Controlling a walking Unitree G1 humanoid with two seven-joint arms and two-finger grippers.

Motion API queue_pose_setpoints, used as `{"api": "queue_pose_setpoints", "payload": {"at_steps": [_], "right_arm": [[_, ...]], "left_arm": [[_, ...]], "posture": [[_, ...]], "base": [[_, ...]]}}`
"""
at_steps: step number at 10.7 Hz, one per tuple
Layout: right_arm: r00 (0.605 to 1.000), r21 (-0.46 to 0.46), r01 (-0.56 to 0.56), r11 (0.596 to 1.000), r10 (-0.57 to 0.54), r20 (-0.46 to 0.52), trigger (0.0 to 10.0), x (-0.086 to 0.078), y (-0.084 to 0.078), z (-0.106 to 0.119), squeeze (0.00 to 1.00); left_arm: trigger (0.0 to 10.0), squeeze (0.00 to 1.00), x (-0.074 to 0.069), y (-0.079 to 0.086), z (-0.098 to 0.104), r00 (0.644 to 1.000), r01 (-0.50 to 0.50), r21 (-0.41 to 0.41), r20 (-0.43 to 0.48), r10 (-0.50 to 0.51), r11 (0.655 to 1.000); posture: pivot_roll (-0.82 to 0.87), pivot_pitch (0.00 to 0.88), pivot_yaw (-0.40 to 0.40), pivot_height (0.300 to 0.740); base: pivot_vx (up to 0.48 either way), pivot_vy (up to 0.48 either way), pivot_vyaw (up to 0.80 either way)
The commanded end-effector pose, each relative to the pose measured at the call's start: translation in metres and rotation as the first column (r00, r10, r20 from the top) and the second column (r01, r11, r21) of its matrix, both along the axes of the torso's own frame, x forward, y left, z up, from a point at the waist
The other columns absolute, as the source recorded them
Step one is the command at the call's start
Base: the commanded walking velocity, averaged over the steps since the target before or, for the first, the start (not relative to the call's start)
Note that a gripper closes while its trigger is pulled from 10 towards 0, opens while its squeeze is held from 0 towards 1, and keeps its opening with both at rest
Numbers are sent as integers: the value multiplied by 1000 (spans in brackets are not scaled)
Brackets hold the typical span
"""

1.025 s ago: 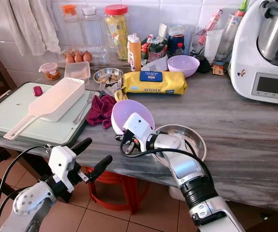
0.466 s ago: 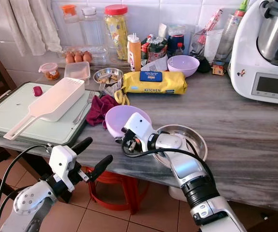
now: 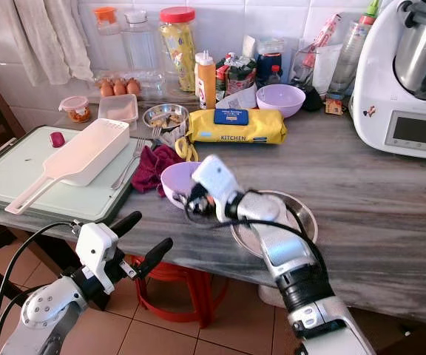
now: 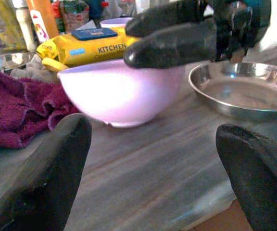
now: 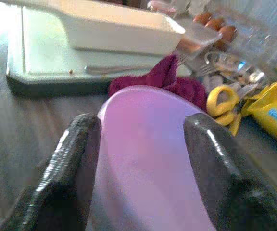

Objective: Setting the table

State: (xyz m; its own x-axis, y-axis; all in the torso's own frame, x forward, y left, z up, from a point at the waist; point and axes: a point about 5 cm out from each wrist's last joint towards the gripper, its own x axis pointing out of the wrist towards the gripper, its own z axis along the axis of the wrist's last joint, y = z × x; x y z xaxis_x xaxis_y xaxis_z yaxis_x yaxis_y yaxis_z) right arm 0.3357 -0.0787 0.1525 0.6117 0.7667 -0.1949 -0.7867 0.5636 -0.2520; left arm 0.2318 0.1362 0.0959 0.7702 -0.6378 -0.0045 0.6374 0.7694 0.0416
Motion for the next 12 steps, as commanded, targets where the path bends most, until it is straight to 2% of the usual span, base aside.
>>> {"api": "queue_pose_setpoints", "payload": {"at_steps": [1, 4, 6, 7, 8, 9, 12], "right_arm": [[999, 16, -2, 1000, 2, 38, 10000, 1, 1, 10, 1000], [998, 37, 23, 999, -25, 61, 10000, 0, -1, 14, 1000], [987, 79, 97, 992, -106, 118, 10000, 0, -7, 29, 1000], [972, 104, 160, 982, -175, 155, 10000, -2, -16, 37, 1000], [945, 115, 235, 965, -255, 205, 10000, -7, -27, 42, 1000], [904, 133, 339, 931, -361, 229, 10000, -16, -46, 42, 1000], [831, 122, 521, 845, -535, 154, 10000, -36, -75, 32, 1000]], "left_arm": [[10000, 0, 1, 0, 0, 1000, 13, 22, 1, -13, 1000], [10000, 0, 3, -1, -1, 1000, 17, 22, 2, -17, 1000], [10000, 0, 3, -2, 0, 1000, 18, 21, 5, -18, 1000], [10000, 0, 4, -1, 0, 1000, 15, 21, 8, -15, 1000], [10000, 0, 4, -1, 1, 1000, 12, 18, 11, -12, 1000], [10000, 0, 6, -1, 3, 1000, 16, 1, 14, -16, 1000], [10000, 0, 9, -2, 3, 999, 31, -1, 15, -31, 1000]], "posture": [[1, 0, 60, 740], [-6, 0, 59, 740], [-5, 0, 58, 740], [-8, 0, 58, 740], [-16, 0, 60, 740], [-24, 0, 62, 740], [-75, 0, 85, 740]], "base": [[0, 0, 0], [0, 0, 0], [0, 0, 0], [0, 0, 0], [0, 0, 0], [0, 0, 0], [0, 0, 0]]}}
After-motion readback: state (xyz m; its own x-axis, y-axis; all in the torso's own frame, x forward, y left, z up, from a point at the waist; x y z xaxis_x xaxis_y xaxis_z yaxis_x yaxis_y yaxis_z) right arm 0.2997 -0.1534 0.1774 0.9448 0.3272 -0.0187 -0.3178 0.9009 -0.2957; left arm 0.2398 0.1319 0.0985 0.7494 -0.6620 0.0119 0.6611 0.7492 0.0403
